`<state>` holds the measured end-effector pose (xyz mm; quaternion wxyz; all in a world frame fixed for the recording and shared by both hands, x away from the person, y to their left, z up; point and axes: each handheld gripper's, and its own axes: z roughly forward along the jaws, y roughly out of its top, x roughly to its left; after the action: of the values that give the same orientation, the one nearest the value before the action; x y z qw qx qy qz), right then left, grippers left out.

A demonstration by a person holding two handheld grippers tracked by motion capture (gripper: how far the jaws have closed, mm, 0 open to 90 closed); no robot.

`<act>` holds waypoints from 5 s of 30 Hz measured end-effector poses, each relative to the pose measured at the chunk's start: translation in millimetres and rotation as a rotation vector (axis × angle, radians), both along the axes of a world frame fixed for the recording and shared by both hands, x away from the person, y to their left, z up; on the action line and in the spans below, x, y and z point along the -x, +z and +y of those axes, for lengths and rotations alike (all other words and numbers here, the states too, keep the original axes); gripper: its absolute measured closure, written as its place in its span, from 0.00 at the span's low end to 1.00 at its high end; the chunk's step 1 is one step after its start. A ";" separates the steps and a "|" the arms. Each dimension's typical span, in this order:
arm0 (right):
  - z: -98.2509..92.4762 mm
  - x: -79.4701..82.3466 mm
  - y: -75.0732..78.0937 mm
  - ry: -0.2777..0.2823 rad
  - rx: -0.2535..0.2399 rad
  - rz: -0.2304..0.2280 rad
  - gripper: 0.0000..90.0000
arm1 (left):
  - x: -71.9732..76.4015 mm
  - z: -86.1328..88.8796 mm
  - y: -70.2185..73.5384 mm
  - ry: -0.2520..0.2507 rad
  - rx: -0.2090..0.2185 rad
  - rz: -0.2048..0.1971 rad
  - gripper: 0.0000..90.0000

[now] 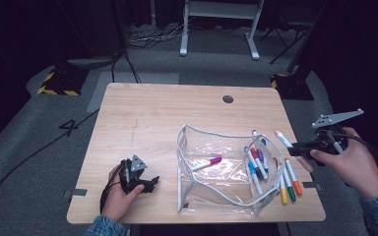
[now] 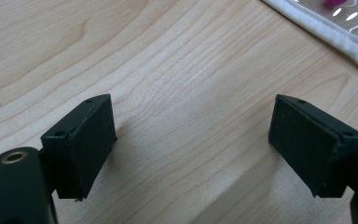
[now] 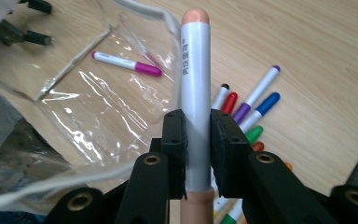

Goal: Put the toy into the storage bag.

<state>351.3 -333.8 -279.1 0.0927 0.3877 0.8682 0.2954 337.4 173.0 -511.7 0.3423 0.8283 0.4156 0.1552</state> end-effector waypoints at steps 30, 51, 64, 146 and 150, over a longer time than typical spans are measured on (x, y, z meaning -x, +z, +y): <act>142.1 6.9 -6.2 0.401 0.116 0.096 0.85 | -0.1 0.2 0.1 -0.001 -0.004 -0.002 0.17; 194.9 2.5 -59.2 0.540 0.271 0.181 0.85 | 0.1 0.3 0.4 -0.002 -0.008 -0.002 0.17; 202.2 4.7 -92.9 0.600 0.352 0.248 0.85 | 0.6 0.0 0.3 0.001 -0.010 -0.006 0.17; -65.8 -11.6 -89.5 -0.165 0.021 -0.012 0.64 | -0.5 5.0 0.4 -0.004 -0.008 0.000 0.17; -73.4 -15.9 -115.7 -0.198 0.029 0.037 0.65 | -0.5 5.0 0.4 -0.004 -0.008 0.000 0.17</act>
<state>367.1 -407.2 -394.8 0.1112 0.4757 0.8313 0.2650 338.0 178.0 -511.3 0.3394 0.8304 0.4132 0.1562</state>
